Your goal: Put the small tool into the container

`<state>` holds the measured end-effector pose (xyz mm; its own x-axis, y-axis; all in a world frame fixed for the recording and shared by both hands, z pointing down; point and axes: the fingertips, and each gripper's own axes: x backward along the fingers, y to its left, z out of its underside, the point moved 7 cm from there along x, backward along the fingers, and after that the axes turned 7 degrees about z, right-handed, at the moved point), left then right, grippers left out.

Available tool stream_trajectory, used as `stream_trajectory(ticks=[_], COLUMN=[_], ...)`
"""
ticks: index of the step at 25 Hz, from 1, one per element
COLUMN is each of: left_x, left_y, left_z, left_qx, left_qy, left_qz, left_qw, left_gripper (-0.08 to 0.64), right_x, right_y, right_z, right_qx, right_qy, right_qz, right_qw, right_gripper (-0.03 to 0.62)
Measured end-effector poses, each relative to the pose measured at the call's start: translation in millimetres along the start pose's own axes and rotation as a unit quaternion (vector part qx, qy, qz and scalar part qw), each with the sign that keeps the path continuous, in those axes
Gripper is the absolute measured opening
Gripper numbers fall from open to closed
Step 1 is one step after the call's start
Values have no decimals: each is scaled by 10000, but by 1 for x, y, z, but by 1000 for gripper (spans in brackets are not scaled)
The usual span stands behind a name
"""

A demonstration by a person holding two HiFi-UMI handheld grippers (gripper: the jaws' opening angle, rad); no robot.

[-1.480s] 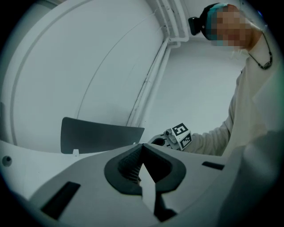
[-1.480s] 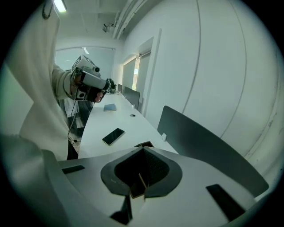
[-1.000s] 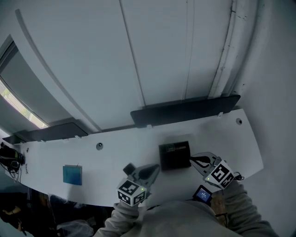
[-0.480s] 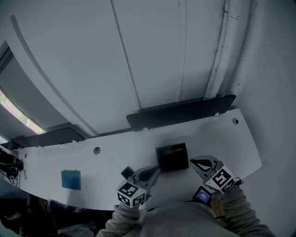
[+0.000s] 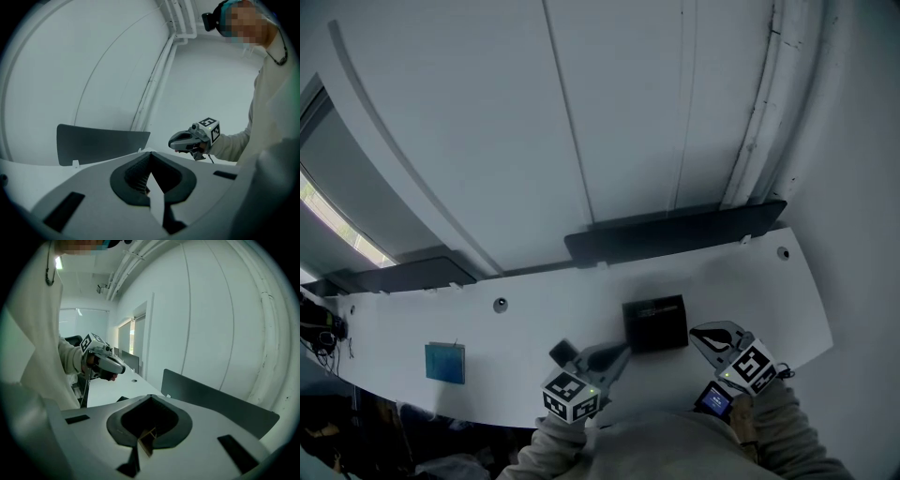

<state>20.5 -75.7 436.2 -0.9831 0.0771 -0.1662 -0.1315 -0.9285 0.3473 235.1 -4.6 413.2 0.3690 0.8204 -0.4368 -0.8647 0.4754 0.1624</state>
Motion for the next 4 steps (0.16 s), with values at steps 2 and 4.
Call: stream_trajectory(ticks=[2,4], left_x=[-1,-2], left_y=[2,4], left_z=[-2,-3], left_qx=[-19,-30], left_qy=[-2,-1], left_qz=[14,28], left_qw=[10000,10000], left_gripper=[2,2], right_x=[-4,-7], right_y=[-1,-2], right_z=[-2,-4], right_qx=[30,42], right_qy=[4,4], right_qz=[-23,-50], right_qw=[10000,10000], right_gripper=[19,20])
